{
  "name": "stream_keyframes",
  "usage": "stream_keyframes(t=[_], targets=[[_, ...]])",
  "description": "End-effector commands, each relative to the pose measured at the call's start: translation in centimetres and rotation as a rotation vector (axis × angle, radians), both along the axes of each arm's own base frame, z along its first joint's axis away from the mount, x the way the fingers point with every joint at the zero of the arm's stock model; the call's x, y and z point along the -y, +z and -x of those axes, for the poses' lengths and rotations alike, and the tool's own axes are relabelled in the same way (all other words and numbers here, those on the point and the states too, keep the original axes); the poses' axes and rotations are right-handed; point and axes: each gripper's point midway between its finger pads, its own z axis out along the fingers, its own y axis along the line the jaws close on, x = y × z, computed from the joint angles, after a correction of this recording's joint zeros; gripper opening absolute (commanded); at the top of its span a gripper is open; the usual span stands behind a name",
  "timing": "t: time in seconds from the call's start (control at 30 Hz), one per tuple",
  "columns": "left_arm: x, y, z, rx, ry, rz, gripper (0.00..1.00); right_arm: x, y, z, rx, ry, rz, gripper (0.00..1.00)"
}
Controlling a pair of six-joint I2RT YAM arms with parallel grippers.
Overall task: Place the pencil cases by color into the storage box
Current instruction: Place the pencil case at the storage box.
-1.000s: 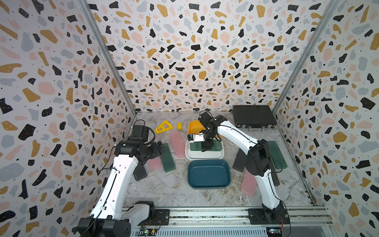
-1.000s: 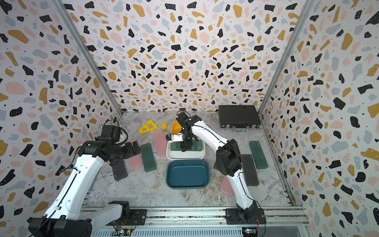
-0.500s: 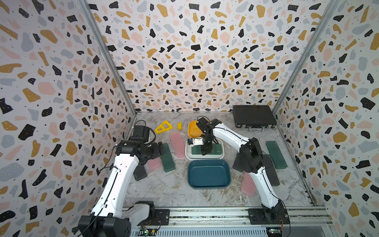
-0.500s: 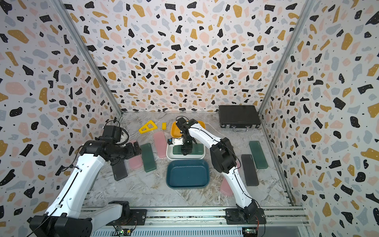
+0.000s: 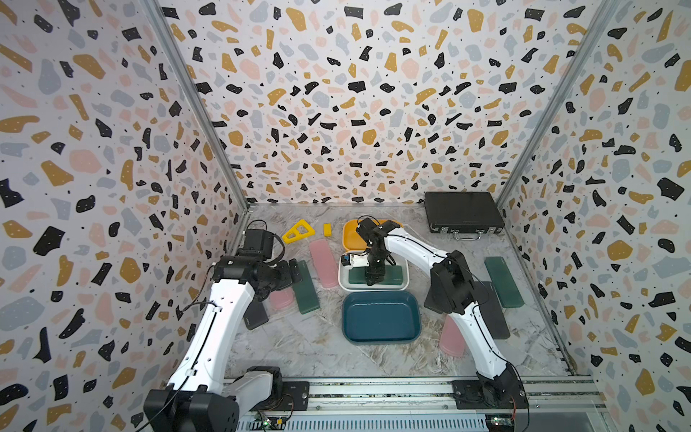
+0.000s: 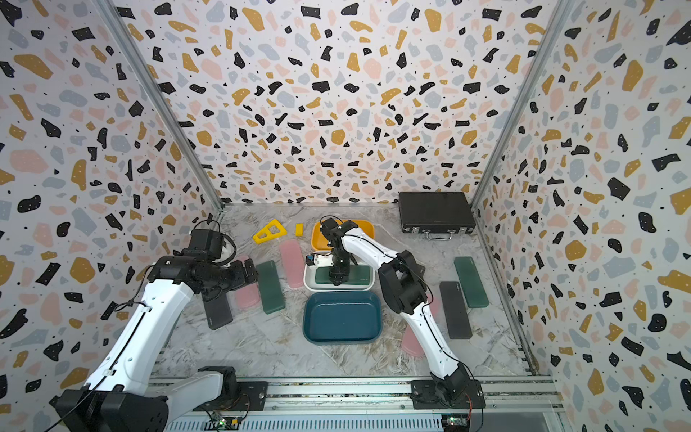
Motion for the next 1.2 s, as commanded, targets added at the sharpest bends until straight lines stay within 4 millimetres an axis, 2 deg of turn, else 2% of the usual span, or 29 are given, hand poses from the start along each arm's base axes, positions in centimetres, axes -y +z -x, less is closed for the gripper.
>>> stream_keyframes(t=[0.0,0.3,0.6,0.8,1.17], targets=[[-0.1,-0.3,-0.2,0.005,-0.007,-0.005,1.0,-0.7,1.4,-0.2,0.011,-0.014,-0.027,0.57],[-0.1,-0.6,-0.1,-0.007,-0.006,-0.006,1.0,-0.6,0.7,0.1,-0.011,-0.025,-0.02,0.63],[-0.2,-0.6,0.1,-0.011,-0.004,-0.011,1.0,-0.4,0.4,0.4,-0.027,-0.043,-0.016,0.77],[-0.4,-0.7,0.4,-0.021,-0.001,-0.022,1.0,-0.5,0.8,0.6,-0.027,-0.05,-0.021,0.85],[-0.5,-0.4,1.1,-0.035,0.002,-0.028,1.0,-0.6,2.5,1.0,-0.014,-0.062,-0.036,0.87]])
